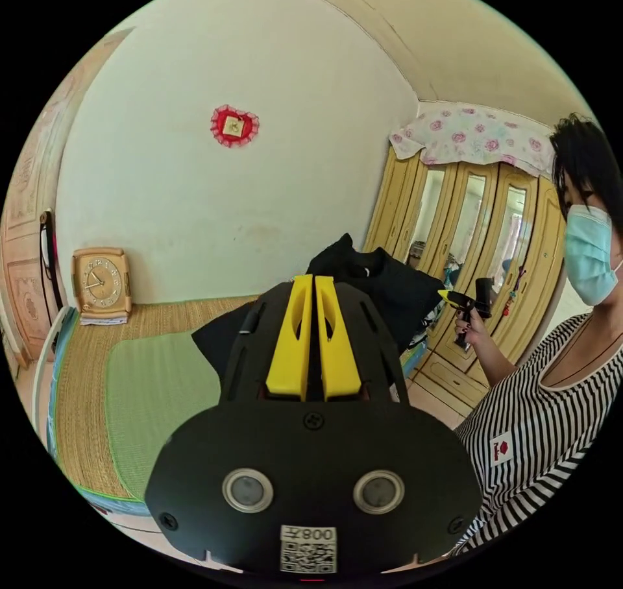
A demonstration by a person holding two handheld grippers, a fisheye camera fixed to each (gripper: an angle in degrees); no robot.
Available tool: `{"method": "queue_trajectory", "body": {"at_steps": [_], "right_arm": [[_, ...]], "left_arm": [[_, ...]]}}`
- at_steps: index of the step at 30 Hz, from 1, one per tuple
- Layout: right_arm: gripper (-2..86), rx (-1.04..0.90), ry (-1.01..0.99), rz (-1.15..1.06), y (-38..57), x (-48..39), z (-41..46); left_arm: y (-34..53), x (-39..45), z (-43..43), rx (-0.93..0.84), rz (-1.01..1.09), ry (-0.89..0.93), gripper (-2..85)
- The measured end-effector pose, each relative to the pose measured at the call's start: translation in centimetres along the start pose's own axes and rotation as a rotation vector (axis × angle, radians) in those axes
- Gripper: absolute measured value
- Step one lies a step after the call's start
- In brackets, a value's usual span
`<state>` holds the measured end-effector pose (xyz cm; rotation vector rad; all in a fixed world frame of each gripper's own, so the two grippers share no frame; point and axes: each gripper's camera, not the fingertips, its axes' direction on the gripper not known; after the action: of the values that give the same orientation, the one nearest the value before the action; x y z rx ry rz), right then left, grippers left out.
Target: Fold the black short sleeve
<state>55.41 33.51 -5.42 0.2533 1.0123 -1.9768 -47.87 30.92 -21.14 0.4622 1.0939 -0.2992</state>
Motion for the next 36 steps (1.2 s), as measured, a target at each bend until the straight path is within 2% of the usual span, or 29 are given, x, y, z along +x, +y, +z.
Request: {"method": "queue_trajectory", "body": {"at_steps": [12,21,28,36], "right_arm": [[0.5,0.211,0.039,-0.223,3.0,-12.0,-9.9],[0.5,0.263,0.115,-0.339,3.4,-17.0,-10.7],[0.5,0.227,0.168,-0.350,1.3,-16.5,-7.2],[0.5,0.098,0.241,-0.292,-3.9,-9.7,2.5]], "left_arm": [[2.6,11.2,-18.2,0.216,0.142,-0.115,0.3],[2.8,14.0,-24.8,0.313,0.195,-0.181,0.5],[1.1,12.0,-25.0,0.303,0.223,-0.228,0.5],[-3.2,2.6,-17.2,0.190,0.161,-0.233,0.5]]}}
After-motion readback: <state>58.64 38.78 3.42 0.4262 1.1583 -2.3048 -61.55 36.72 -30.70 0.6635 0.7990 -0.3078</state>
